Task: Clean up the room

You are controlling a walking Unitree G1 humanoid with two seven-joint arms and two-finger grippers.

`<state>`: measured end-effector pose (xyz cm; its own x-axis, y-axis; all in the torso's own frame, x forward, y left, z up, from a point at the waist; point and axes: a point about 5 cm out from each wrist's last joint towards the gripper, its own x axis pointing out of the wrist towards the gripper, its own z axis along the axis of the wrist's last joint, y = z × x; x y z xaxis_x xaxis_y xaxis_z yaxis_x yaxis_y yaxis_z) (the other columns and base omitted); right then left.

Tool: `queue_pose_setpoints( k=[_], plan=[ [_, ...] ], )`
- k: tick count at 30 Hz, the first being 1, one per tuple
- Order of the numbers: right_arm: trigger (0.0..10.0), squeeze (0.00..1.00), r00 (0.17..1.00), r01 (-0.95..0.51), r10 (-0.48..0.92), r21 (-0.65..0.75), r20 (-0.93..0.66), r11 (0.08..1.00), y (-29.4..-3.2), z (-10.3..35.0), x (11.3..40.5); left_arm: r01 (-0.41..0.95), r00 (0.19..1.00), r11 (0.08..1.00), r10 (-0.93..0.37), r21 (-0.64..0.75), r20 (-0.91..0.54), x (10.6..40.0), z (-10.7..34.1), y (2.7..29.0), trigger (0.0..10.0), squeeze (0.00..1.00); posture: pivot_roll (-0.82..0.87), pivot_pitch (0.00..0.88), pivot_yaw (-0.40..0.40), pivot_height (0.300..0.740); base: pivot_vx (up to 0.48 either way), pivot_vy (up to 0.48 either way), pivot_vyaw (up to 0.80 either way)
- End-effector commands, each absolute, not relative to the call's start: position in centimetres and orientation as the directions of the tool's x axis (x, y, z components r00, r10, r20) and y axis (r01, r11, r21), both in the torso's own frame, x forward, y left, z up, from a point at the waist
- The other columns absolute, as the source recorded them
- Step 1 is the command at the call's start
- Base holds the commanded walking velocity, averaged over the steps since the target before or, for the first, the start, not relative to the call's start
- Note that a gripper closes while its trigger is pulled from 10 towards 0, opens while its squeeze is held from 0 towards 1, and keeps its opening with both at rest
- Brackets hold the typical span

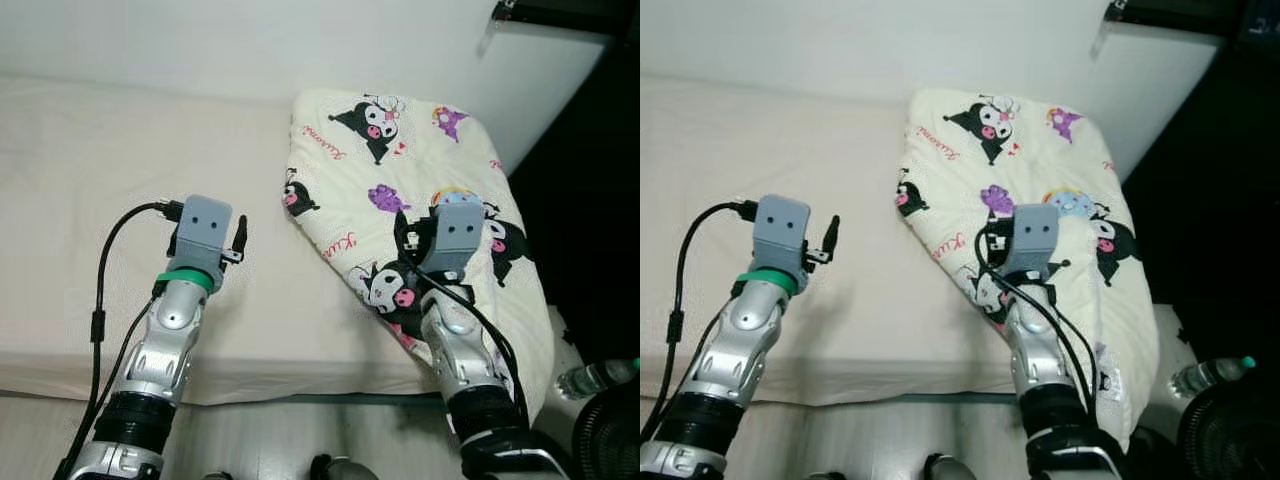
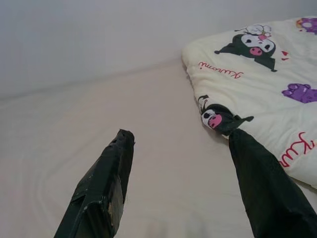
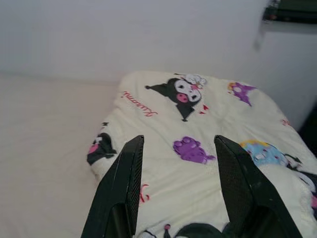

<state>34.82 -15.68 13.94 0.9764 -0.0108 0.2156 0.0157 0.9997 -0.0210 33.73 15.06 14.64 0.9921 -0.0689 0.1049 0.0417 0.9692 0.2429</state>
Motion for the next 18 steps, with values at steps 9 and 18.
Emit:
queue_pose_setpoints(
  k=[9, 18],
  plan=[
    [10.0, 0.00, 0.981, 0.067, -0.060, -0.031, 0.187, 0.997, -17.01, 13.10, 34.19, 0.065, 0.993, 0.964, -0.088, 0.259, 0.081, 33.33, 14.03, 14.96, 10.0, 0.00, -0.10, 0.085, 0.017, 0.650, 0.000, 0.000, 0.00],
    [10.0, 0.00, 0.981, 0.058, -0.050, -0.041, 0.187, 0.997, -16.83, 13.20, 34.30, 0.061, 0.993, 0.964, -0.085, 0.258, 0.083, 33.28, 14.08, 15.04, 10.0, 0.00, -0.09, 0.085, 0.008, 0.615, 0.000, 0.000, 0.00]
  ],
)
